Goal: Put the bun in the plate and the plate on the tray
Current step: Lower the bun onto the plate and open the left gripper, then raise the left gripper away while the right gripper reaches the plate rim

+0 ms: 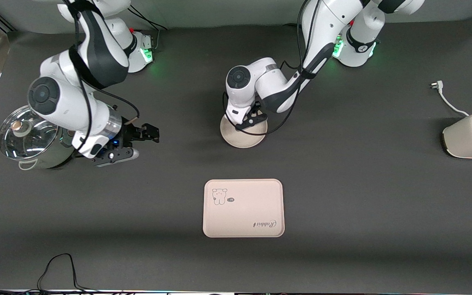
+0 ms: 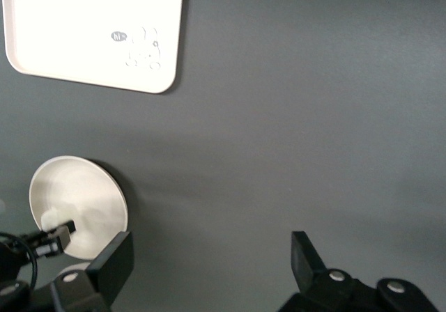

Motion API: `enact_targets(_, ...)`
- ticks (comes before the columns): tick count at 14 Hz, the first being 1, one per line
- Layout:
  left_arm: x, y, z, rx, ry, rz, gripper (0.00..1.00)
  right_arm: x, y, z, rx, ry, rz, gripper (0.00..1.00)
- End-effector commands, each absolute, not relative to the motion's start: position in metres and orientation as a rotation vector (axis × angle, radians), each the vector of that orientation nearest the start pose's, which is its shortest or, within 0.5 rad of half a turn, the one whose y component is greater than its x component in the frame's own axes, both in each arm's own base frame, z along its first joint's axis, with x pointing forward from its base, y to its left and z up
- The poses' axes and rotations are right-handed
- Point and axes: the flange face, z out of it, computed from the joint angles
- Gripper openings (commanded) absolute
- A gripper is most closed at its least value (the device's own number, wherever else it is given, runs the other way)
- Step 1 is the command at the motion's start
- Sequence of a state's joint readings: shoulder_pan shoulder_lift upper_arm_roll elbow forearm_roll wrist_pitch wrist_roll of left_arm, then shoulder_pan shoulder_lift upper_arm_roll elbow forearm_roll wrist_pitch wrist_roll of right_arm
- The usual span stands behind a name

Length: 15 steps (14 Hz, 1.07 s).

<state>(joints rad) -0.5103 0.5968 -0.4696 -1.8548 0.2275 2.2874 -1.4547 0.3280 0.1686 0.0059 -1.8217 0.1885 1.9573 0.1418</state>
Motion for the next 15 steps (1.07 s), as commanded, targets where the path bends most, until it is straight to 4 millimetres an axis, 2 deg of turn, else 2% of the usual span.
enact_targets(1, 0.376, -0.516, 0.229, -3.037, -0.612, 0.139, 1.00, 0.567, 0.227, 0.432, -2.955, -0.125, 0.085, 1.00)
enact_targets(3, 0.386, -0.510, 0.240, -3.031, -0.629, 0.123, 1.00, 0.574, 0.239, 0.410, -2.955, -0.135, 0.055, 1.00)
enact_targets(5, 0.405, -0.496, 0.263, -3.020, -0.664, 0.086, 1.00, 0.573, 0.259, 0.391, -2.958, -0.147, 0.051, 1.00)
enact_targets(7, 0.447, -0.461, 0.307, -3.018, -0.686, 0.031, 1.00, 0.564, 0.274, 0.375, -2.965, -0.119, 0.063, 1.00)
enact_targets(8, 0.469, -0.435, 0.330, -2.989, -0.664, 0.027, 1.00, 0.555, 0.284, 0.367, -2.964, -0.119, 0.043, 1.00)
enact_targets(9, 0.494, -0.404, 0.351, -2.956, -0.653, 0.041, 1.00, 0.550, 0.285, 0.359, -2.964, -0.080, 0.019, 1.00)
enact_targets(10, 0.527, -0.365, 0.372, -2.941, -0.639, 0.059, 1.00, 0.545, 0.285, 0.347, -2.965, -0.063, 0.004, 1.00)
enact_targets(11, 0.555, -0.329, 0.390, -2.942, -0.584, 0.083, 1.00, 0.532, 0.296, 0.333, -2.960, -0.081, -0.003, 1.00)
enact_targets(13, 0.596, -0.250, 0.413, -2.944, -0.524, 0.132, 1.00, 0.506, 0.320, 0.309, -2.941, 0.016, -0.030, 1.00)
enact_targets(15, 0.617, -0.181, 0.450, -2.968, -0.528, 0.076, 1.00, 0.476, 0.348, 0.277, -2.914, 0.049, -0.056, 1.00)
